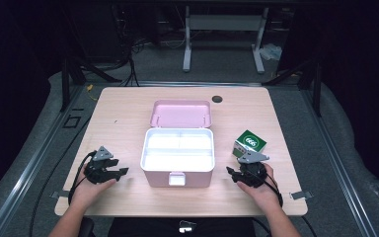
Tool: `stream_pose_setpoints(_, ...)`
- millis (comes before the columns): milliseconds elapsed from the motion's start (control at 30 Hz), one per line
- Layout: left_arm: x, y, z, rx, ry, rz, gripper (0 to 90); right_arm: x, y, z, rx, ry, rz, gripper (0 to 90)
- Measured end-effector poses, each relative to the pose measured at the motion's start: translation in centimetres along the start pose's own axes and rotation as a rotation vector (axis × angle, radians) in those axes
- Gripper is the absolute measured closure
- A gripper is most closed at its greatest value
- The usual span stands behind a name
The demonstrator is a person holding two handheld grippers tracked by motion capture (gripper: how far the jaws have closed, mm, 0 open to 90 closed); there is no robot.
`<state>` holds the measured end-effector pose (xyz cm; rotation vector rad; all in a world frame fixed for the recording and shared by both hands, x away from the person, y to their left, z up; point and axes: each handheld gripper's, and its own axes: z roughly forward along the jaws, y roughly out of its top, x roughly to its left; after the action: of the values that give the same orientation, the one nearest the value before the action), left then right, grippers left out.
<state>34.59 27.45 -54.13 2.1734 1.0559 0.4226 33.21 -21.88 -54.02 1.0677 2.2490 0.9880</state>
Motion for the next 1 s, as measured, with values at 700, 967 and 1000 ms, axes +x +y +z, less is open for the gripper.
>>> stream_pose_setpoints(700, -1.0, 0.2, -0.1, 0.052, -0.054, 0.018, 54.2, 0.5, 0.1, -0.5, -0.014, 0.021, 0.005, 45.6)
stream_pose_setpoints(967, -1.1, 0.5, -0.6, 0.031, -0.091, -0.005, 54.2, 0.6, 0.1, -0.5, -0.004, 0.012, 0.004, 45.6)
stream_pose_setpoints(1000, -1.1, 0.6, -0.7, 0.028, -0.095, -0.006, 54.1, 0.6, 0.0, -0.5, -0.013, 0.010, 0.007, 45.6)
